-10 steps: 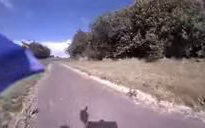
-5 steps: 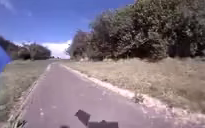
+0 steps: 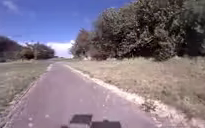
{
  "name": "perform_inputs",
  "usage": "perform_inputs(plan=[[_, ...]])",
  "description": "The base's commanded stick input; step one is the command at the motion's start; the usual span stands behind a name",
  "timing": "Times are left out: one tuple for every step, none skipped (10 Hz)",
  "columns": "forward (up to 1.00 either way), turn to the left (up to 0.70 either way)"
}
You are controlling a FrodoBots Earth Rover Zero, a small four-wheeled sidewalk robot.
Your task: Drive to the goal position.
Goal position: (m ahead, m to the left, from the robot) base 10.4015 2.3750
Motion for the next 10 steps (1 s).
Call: perform_inputs(plan=[[0.7,0.35],[0.7,0.35],[0.7,0.35],[0.7,0.35],[0.7,0.35],[0.7,0.35],[0.7,0.35],[0.7,0.35],[0.7,0.35],[0.7,0.35]])
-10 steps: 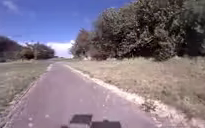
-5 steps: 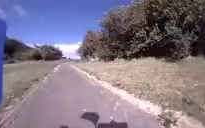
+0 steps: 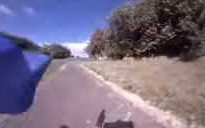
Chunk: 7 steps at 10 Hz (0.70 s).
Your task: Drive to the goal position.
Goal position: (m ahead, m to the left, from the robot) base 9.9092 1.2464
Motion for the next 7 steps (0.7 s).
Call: perform_inputs(plan=[[0.7,0.35],[0.7,0.35],[0.7,0.35],[0.7,0.35],[0.7,0.34],[0.7,0.18],[0.7,0.02]])
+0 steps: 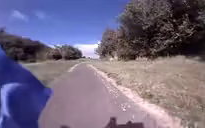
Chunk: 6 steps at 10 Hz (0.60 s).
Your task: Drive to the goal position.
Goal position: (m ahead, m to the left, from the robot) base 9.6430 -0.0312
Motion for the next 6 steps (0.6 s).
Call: perform_inputs(plan=[[0.7,0.0],[0.7,0.0],[0.7,0.0],[0.7,0.0],[0.7,0.0],[0.7,0.0]])
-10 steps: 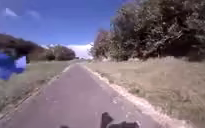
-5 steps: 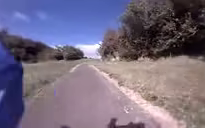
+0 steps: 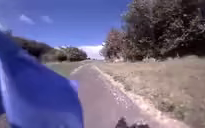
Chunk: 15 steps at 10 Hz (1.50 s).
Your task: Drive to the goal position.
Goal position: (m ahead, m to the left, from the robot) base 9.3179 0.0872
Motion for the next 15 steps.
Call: perform_inputs(plan=[[0.7,0.0],[0.7,0.31],[0.7,0.33],[0.7,0.35],[0.7,0.35],[0.7,0.19],[0.7,0.23],[0.7,0.26],[0.7,0.3],[0.7,0.33],[0.7,0.35],[0.7,0.35],[0.7,0.19],[0.7,0.1],[0.7,0.01]])
